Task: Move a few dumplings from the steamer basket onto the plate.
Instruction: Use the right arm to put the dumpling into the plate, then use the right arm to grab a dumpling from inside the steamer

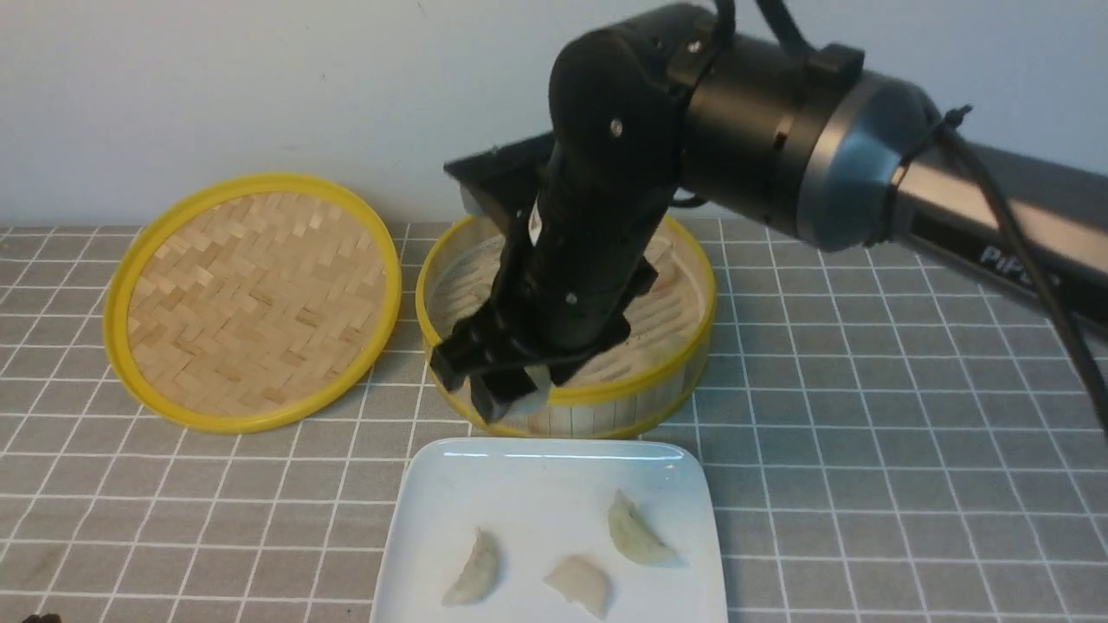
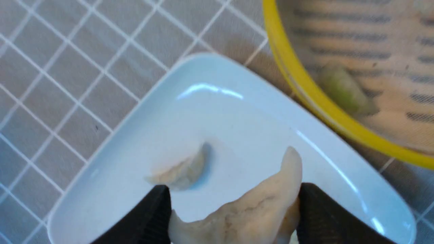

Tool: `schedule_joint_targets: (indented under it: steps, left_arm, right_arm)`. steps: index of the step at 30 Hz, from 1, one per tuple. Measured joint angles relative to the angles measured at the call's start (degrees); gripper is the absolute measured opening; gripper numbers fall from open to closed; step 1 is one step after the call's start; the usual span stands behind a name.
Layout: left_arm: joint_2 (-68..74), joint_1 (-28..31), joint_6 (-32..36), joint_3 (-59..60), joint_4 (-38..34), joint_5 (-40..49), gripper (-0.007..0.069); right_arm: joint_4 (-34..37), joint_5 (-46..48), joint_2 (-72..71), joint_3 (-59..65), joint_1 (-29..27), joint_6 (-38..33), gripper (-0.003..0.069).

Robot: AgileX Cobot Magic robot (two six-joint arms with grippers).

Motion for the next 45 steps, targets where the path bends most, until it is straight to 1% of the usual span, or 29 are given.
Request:
schedule_joint_targets:
  steps: [3,12,15,17,18,20,23,25,27,29,32,33,35,38,41,45]
  left_arm:
    - [0.0,0.0,0.0,0.0,0.0,0.0,-0.0005]
    - [0.0,0.0,0.0,0.0,0.0,0.0,-0.0005]
    - [0.0,0.0,0.0,0.0,0.0,0.0,-0.0005]
    - [0.0,0.0,0.0,0.0,0.0,0.0,-0.0005]
    - [0.0,0.0,0.0,0.0,0.0,0.0,-0.0005]
    - [0.0,0.0,0.0,0.0,0.0,0.0,-0.0005]
    - [0.0,0.0,0.0,0.0,0.0,0.0,-0.0005]
    - [0.0,0.0,0.0,0.0,0.0,0.0,-0.0005]
    - [0.0,0.0,0.0,0.0,0.0,0.0,-0.0005]
    - [0.0,0.0,0.0,0.0,0.0,0.0,-0.0005]
    - [0.0,0.0,0.0,0.0,0.0,0.0,-0.0005]
    - [0.0,0.0,0.0,0.0,0.0,0.0,-0.0005]
    - [0.0,0.0,0.0,0.0,0.0,0.0,-0.0005]
    - [0.0,0.0,0.0,0.0,0.0,0.0,-0.0005]
    - [0.0,0.0,0.0,0.0,0.0,0.0,-0.0005]
    - [0.0,0.0,0.0,0.0,0.0,0.0,-0.0005]
  right_arm:
    - [0.2,-0.1,1.6,3.0,0.1,-0.4,0.0427]
    - [1.1,-0.9,8.3,3.4,0.1,-0.6,0.0433]
    - [1.1,-1.0,8.5,3.2,0.1,-0.6,0.0473]
    - [0.9,-1.0,8.5,1.6,0.1,-0.6,0.0512]
    - [0.9,-1.0,8.5,1.4,0.1,-0.6,0.0516]
    - [0.3,-1.0,8.5,-2.2,0.1,-0.6,0.0550]
    - [0.0,-1.0,8.5,-6.4,0.1,-0.6,0.0570]
    - [-1.4,-1.0,8.5,-8.3,0.1,-0.7,0.0573]
    - [-5.8,-0.8,8.5,-11.3,0.0,0.5,0.0576]
    - [-9.3,-1.3,8.5,-13.6,-1.0,3.2,0.0577]
    - [-12.3,-5.9,8.6,-14.8,-4.2,7.0,0.0577]
    - [-12.6,-6.7,8.7,-14.8,-4.9,7.6,0.0577]
    - [-13.3,-12.3,9.5,-14.9,-7.6,9.6,0.0577]
    - [-13.5,-16.7,11.5,-14.9,-9.7,10.9,0.0577]
    - [-13.0,-19.8,14.2,-14.9,-10.4,11.1,0.0577]
    - [-12.2,-21.1,17.5,-14.9,-10.4,11.0,0.0577]
